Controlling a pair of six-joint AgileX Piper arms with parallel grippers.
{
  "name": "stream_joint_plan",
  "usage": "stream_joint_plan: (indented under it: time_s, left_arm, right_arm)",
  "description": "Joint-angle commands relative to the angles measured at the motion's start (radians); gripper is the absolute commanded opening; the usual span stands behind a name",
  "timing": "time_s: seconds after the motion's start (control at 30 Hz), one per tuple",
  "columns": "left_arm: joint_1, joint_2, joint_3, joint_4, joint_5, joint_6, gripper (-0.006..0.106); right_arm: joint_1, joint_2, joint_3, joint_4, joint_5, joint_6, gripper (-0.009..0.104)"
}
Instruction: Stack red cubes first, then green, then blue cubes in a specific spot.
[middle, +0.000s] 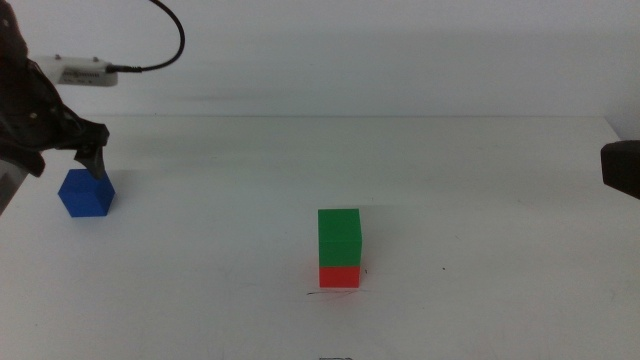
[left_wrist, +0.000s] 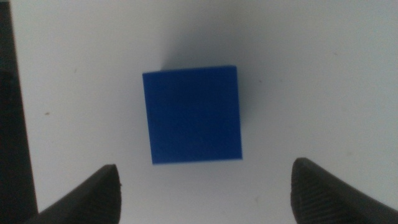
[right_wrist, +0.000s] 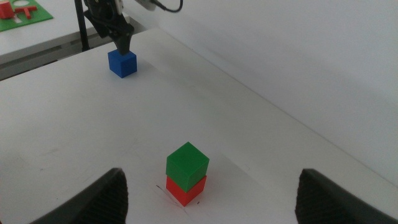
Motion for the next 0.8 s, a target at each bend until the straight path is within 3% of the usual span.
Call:
stream_joint_plan:
  time_s: [0.0, 0.17, 0.47, 0.6, 0.77]
  left_arm:
    - [0.003, -0.028, -0.048, -0.014, -0.022, 0.005, 0.094]
    - [0.01, 0.005, -0.049, -0.011, -0.06, 0.006, 0.094]
    - [0.035, 0.054, -0.049, -0.09, -0.077, 0.038, 0.09]
    - [0.035, 0.067, -0.049, -0.094, -0.079, 0.062, 0.079]
    - [0.035, 0.072, -0.049, -0.112, -0.081, 0.062, 0.05]
  right_arm:
    - [-0.006, 0.0, -0.025, -0.008, -0.07, -0.012, 0.078]
    - [-0.006, 0.0, -0.025, -0.007, -0.071, -0.012, 0.078]
    - [-0.006, 0.0, -0.025, -0.008, -0.071, -0.012, 0.078]
    - [-0.006, 0.0, -0.025, -0.008, -0.071, -0.012, 0.078]
    - [-0.006, 0.0, -0.025, -0.008, -0.071, -0.012, 0.078]
